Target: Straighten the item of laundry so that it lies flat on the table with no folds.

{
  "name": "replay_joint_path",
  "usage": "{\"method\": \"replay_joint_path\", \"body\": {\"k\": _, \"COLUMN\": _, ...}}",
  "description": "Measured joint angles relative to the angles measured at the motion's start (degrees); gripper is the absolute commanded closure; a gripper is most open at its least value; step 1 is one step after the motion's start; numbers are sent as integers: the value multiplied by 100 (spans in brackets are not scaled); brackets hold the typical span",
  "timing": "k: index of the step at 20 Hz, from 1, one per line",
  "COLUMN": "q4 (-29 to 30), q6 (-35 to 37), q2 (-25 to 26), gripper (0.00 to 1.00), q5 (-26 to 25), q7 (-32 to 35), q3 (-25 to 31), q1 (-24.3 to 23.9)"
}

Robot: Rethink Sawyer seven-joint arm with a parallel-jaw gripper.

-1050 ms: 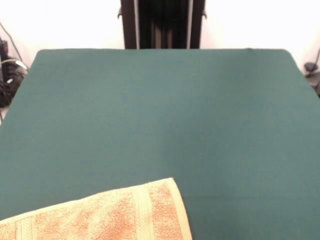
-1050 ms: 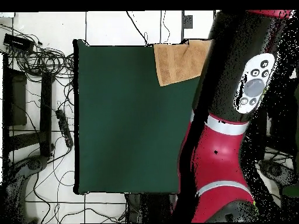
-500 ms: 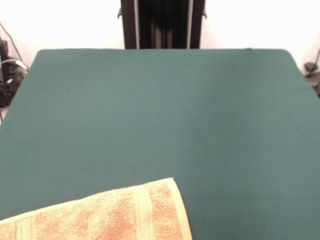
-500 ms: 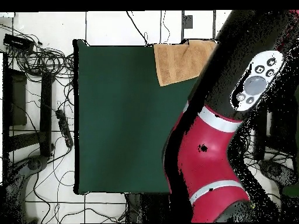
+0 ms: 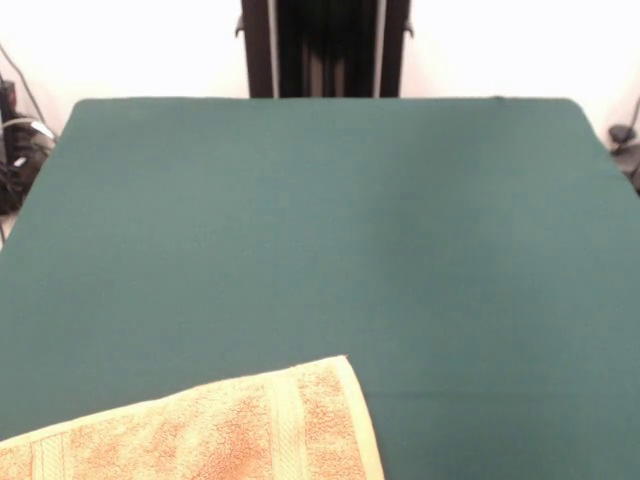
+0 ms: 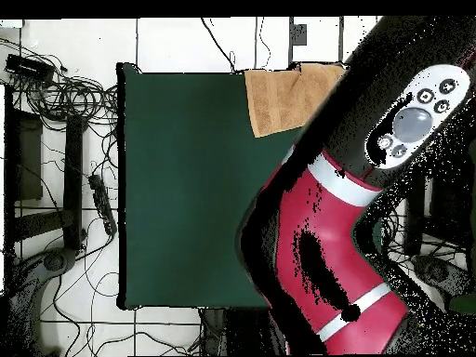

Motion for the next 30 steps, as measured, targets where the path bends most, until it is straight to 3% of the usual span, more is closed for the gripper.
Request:
{"method": "replay_joint_path", "body": {"k": 6, "q4": -22, "q6": -1, "q2": 116, "gripper": 100, "q5": -816, "q7": -322, "q3": 993, "q1": -84}}
{"method": "replay_joint_path", "body": {"k": 12, "q4": -23, "q6": 0, "q2": 217, "gripper": 100, "q5": -1329, "q7": -416, "q3": 1765, "q1": -86}}
{"method": "replay_joint_path", "body": {"k": 23, "q4": -25, "q6": 0, "q2": 271, "gripper": 100, "q5": -1910, "q7": -417, "q3": 2647, "q1": -86}}
{"method": "replay_joint_path", "body": {"k": 30, "q4": -24, "q6": -2, "q2": 282, "gripper": 100, "q5": -2057, "q7": -417, "q3": 2868, "q1": -94}}
